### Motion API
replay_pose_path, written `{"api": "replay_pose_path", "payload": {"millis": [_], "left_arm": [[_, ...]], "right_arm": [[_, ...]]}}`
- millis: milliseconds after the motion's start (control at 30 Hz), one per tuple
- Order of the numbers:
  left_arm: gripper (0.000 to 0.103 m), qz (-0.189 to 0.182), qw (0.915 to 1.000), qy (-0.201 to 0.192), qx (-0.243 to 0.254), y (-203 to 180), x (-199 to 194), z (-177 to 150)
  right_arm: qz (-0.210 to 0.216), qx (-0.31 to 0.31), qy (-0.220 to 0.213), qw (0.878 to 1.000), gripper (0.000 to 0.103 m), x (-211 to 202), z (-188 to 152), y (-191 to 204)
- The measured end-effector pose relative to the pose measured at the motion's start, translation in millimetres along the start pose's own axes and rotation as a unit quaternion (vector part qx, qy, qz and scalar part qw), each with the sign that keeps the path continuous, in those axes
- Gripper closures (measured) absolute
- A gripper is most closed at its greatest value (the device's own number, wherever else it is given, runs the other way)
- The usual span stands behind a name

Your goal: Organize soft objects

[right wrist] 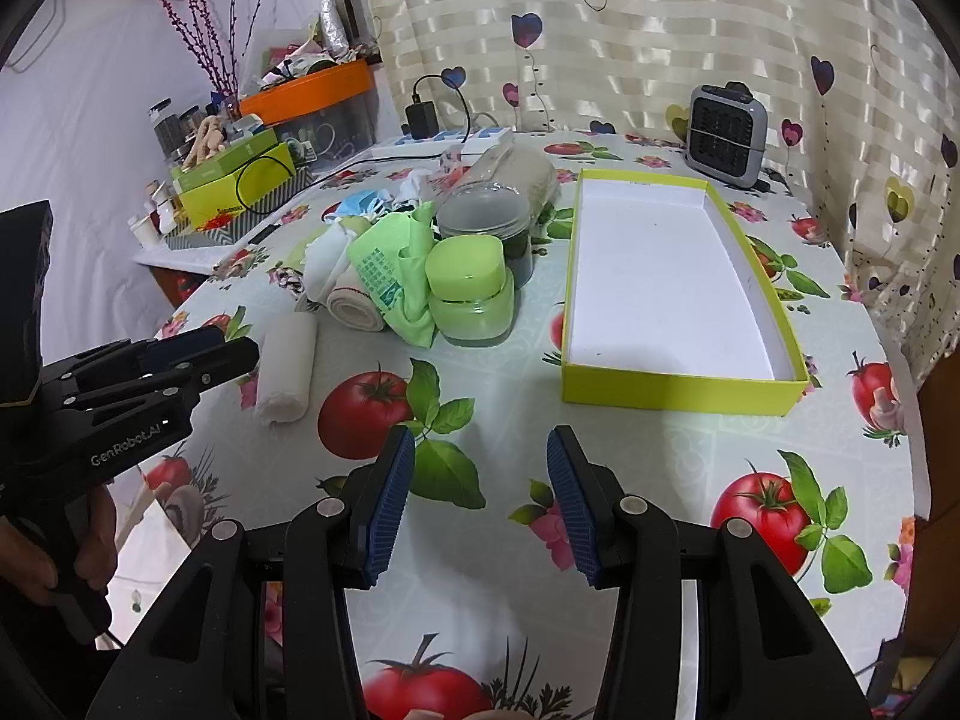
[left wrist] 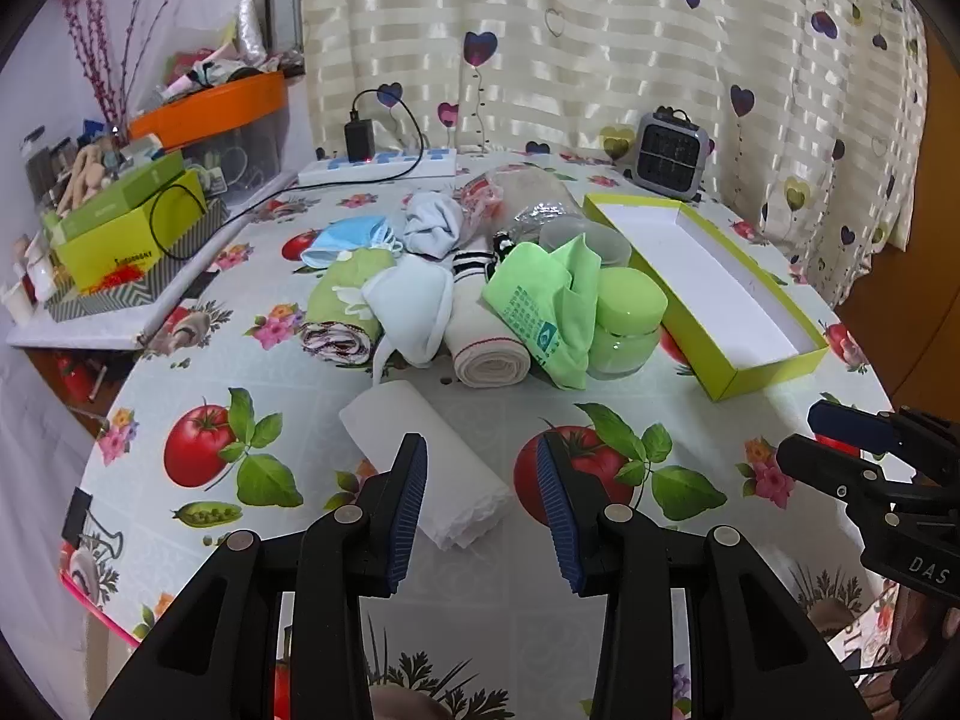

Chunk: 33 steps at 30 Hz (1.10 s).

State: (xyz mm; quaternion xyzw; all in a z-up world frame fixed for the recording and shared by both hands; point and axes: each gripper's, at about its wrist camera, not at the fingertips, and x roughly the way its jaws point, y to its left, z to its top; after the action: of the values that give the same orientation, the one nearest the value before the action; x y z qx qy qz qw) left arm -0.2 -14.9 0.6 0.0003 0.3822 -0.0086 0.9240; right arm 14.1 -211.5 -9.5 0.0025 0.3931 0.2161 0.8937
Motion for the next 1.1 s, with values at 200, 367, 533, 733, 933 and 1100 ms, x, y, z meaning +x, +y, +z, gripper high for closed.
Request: {"api": "replay_pose_path", "payload": {"millis": [200,367,533,733,933,1100], "left_arm": [[0.066,-0.008,0.9999,0.006,-0.011,5.3,1.2,2.7],[0.066,-0.012,0.9998,0.006,-0.013,7.0,1.6,2.4],[0.066,-0.013,0.9998,0.007,-0.01,7.6,2.3,1.5],[0.066,-0.011,0.9999,0.004,-0.001,4.9,4.9,-0.4],[0.066,-0.01,0.9999,0.006,-0.003,4.5,5.7,-0.6],[0.066,-0.011,0.9999,0.01,-0.004,5.1,8.7,1.6]], "right_arm": [[-0.004,0.0,-0.001,1.0,0.056,-3.8,3.6,1.2],[-0.005,-0.001,-0.001,1.0,0.056,-3.6,4.9,1.1],[-0.005,-0.001,-0.001,1.0,0.056,-3.2,5.9,0.9],[-0.005,0.0,0.002,1.0,0.056,-2.1,7.3,-0.2],[-0.008,0.002,0.005,1.0,0.056,4.1,9.1,-0.5],[-0.008,0.003,0.005,1.0,0.056,4.5,10.6,-1.3]]}}
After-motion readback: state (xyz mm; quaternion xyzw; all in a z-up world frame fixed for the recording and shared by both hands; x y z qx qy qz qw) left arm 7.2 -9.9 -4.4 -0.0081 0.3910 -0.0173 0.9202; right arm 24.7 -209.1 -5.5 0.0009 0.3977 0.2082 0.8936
